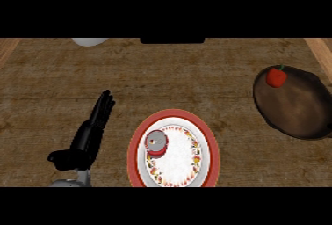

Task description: Pick the bell pepper from the plate and place it in the pan

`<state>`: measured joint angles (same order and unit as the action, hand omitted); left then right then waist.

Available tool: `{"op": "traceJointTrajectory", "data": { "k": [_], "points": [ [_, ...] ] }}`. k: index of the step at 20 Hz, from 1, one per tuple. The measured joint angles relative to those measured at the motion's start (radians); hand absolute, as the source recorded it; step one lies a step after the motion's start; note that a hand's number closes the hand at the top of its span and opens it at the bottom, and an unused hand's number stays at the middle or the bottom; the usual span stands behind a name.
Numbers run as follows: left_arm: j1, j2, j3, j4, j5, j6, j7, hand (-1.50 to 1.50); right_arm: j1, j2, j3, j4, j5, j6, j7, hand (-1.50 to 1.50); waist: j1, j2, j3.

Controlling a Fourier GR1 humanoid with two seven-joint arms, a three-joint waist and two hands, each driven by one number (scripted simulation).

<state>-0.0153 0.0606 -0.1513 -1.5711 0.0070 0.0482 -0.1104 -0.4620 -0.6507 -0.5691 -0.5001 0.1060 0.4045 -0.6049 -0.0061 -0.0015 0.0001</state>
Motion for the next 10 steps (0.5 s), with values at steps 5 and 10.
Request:
{"op": "traceJointTrajectory", "data": {
  "k": [5,10],
  "points": [
    [0.004,0.007,0.009,-0.012,0.009,-0.024,0.002,0.0,0.123,-0.027,0.006,-0.088,-0.037,0.063,-0.037,-1.5,0.001,0.0,0.0],
    [-0.004,-0.003,0.018,-0.023,0.007,-0.022,0.022,0.0,0.228,-0.007,0.02,-0.182,-0.064,0.052,-0.052,-1.5,0.003,0.0,0.0]
  ]
}}
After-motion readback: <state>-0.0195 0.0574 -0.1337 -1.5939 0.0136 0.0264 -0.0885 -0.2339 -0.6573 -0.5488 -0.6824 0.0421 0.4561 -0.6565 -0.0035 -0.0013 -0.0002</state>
